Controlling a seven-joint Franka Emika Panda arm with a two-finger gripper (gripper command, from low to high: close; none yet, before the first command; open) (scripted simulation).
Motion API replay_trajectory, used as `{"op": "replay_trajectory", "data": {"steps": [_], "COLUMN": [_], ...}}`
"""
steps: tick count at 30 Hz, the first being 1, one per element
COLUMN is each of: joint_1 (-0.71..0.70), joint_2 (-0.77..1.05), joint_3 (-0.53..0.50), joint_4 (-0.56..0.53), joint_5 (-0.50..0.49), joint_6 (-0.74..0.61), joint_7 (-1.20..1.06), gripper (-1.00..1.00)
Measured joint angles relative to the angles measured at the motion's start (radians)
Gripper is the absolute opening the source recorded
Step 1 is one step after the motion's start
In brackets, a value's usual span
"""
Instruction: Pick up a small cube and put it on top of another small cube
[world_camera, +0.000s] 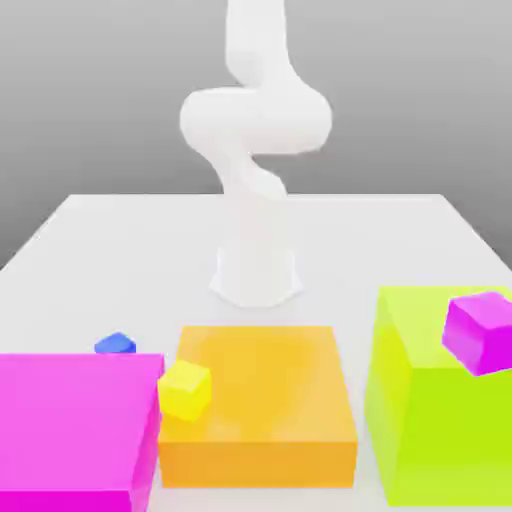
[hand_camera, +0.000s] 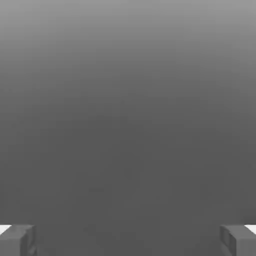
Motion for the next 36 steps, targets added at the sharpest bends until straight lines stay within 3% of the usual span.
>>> {"op": "replay_trajectory", "data": {"steps": [14, 18, 21, 25, 28, 29, 36], "joint_1": [-0.303, -0.365, -0.377, -0.5, -0.637, -0.662, -0.674], "joint_2": [0.464, 0.595, 0.698, 0.846, 0.953, 0.982, 0.985], "joint_3": [-0.204, -0.284, -0.325, -0.153, -0.012, 0.013, 0.023], "joint_4": [-0.411, -0.527, -0.584, -0.567, -0.547, -0.542, -0.542], "joint_5": [-0.129, -0.112, -0.025, 0.175, 0.204, 0.208, 0.198], "joint_6": [0.378, 0.487, 0.571, 0.686, 0.774, 0.798, 0.801], "joint_7": [0.06, 0.037, -0.028, -0.168, -0.193, -0.197, -0.19], "gripper": [0.0, 0.0, 0.0, 0.0, 0.0, -1.0, -1.0]}}
